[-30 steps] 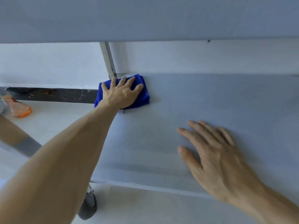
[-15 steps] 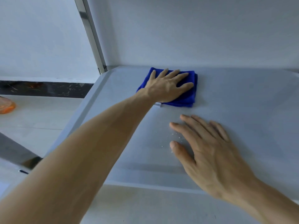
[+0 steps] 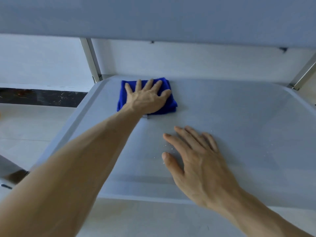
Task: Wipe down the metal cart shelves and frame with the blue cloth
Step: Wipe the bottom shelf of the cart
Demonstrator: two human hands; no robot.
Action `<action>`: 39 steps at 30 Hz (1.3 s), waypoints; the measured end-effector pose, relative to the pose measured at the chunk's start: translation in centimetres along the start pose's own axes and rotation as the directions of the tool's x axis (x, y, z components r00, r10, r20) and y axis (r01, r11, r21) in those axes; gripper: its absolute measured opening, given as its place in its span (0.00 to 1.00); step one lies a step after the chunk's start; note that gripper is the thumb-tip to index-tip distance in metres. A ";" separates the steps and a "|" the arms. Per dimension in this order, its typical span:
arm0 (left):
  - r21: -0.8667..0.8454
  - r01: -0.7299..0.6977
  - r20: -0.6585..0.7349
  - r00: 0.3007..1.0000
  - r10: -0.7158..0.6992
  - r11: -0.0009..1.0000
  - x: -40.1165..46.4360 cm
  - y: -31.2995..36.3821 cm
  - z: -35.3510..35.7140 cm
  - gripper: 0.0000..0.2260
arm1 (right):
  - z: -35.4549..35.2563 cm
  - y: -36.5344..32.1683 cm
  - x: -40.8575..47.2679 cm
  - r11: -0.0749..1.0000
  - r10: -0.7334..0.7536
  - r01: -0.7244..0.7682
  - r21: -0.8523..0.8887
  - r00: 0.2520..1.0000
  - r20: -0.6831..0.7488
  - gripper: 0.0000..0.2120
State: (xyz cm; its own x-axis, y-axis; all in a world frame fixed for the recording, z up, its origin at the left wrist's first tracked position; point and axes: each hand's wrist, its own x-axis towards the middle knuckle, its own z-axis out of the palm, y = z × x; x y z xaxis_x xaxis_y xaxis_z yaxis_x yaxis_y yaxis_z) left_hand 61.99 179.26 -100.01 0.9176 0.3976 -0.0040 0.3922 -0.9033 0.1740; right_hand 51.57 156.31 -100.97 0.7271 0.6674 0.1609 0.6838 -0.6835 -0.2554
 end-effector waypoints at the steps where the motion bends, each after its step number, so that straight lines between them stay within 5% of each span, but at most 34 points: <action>1: -0.013 -0.053 0.016 0.998 0.053 0.999 -0.6 1.6 0.2 0.32 | 0.0 0.1 0.0 1.000 -0.002 0.002 0.028 1.000 -0.005 0.30; 6: -0.107 -0.309 0.067 0.946 0.317 0.945 -3.4 5.2 -0.1 0.27 | 0.1 0.7 0.0 0.988 -0.027 0.039 0.147 0.996 -0.084 0.23; 9: -0.265 -0.219 -0.142 0.972 0.187 0.939 -4.3 2.1 -1.2 0.24 | -0.2 1.0 -0.1 0.972 0.040 0.001 0.234 0.984 -0.171 0.17; 14: -0.128 -0.089 -0.204 0.977 0.062 0.988 -6.3 -5.3 -1.7 0.22 | -2.6 0.8 3.0 0.981 0.045 0.031 0.190 0.922 -0.384 0.07; 19: -0.079 -0.049 -0.180 0.983 0.034 0.996 -7.8 -7.6 -0.2 0.21 | -2.6 -0.6 11.6 0.977 0.023 0.010 0.211 0.988 -0.153 0.18; 23: -0.066 -0.065 -0.225 0.973 0.048 0.996 -7.8 -7.6 0.5 0.20 | 1.6 -0.9 14.0 1.000 0.008 -0.009 0.011 0.990 0.142 0.25; 29: -0.046 -0.063 -0.233 0.971 0.051 0.997 -8.0 -7.6 0.5 0.20 | 0.0 5.6 18.7 0.953 0.280 -0.269 -0.138 0.957 0.070 0.40; 31: -0.045 -0.065 -0.253 0.966 0.052 0.997 -8.1 -7.3 0.4 0.18 | -0.7 7.3 19.1 0.925 0.365 -0.361 -0.121 0.931 0.004 0.30; 32: -0.039 -0.066 -0.262 0.964 0.053 0.997 -8.2 -7.2 0.5 0.18 | -1.0 7.5 19.0 0.917 0.396 -0.395 0.045 0.918 -0.001 0.23; 34: -0.035 -0.067 -0.270 0.961 0.055 0.997 -8.3 -7.1 0.6 0.18 | -0.7 6.6 19.0 0.907 0.339 -0.349 0.234 0.937 0.086 0.16; 37: -0.045 -0.065 -0.269 0.962 0.051 0.997 -8.2 -7.2 0.6 0.17 | -0.1 4.7 18.6 0.962 0.271 -0.263 -0.074 0.955 0.119 0.27; 39: -0.052 -0.063 -0.263 0.964 0.047 0.997 -8.2 -7.2 0.4 0.17 | 0.3 3.0 16.9 0.980 0.176 -0.156 -0.127 0.970 0.170 0.31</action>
State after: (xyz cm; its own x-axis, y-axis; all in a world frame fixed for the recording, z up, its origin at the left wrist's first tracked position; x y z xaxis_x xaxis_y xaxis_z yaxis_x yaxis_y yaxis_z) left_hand 51.69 182.49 -101.64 0.8851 0.3834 0.2637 0.3300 -0.9167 0.2252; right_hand 65.87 165.66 -99.27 0.8150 0.5772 -0.0514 0.5645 -0.8109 -0.1544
